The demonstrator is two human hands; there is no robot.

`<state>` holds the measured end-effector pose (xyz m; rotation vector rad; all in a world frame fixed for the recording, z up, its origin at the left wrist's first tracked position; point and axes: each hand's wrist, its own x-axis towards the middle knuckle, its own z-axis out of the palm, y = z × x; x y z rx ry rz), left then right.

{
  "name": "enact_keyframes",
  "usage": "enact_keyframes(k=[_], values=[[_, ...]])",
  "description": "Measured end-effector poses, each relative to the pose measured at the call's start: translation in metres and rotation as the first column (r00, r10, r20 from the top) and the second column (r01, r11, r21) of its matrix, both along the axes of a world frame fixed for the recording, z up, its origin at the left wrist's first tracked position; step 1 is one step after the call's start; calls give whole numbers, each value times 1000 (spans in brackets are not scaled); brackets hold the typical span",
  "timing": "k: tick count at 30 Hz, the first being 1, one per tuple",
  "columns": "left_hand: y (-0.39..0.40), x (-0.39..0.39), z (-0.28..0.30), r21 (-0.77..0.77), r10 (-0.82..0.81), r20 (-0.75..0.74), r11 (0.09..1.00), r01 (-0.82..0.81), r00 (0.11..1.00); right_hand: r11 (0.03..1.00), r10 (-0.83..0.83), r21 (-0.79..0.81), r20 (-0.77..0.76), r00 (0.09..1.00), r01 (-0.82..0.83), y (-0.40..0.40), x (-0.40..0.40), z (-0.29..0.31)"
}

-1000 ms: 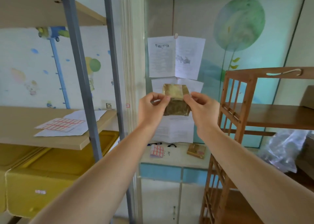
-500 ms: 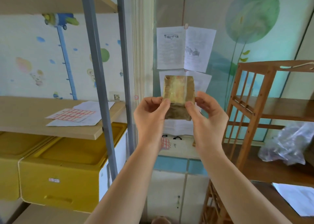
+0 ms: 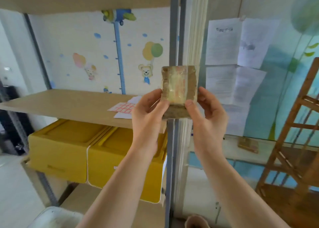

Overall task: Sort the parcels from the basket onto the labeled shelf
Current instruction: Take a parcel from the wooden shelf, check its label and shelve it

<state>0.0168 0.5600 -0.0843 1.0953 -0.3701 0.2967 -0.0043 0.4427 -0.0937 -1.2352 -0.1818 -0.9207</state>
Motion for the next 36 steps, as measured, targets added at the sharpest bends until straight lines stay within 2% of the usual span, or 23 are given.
enact_keyframes(k=[9,18,22,27,36], values=[[138,35,-11,35,135,20,990,-136,991,984,173,-35,-42,984,-174,122,59,-8],[211,105,-21,77,347,43,934,-350,937,921,388,-17,-64,920,-389,194,150,-16],[230,145,-18,78,414,44,906,-416,909,903,408,-100,-103,907,-417,212,198,-10],[258,175,-27,80,528,23,845,-528,849,869,435,-183,-161,886,-460,243,242,-16],[317,176,-35,144,724,-4,684,-716,690,752,609,-159,-200,767,-639,318,262,-28]])
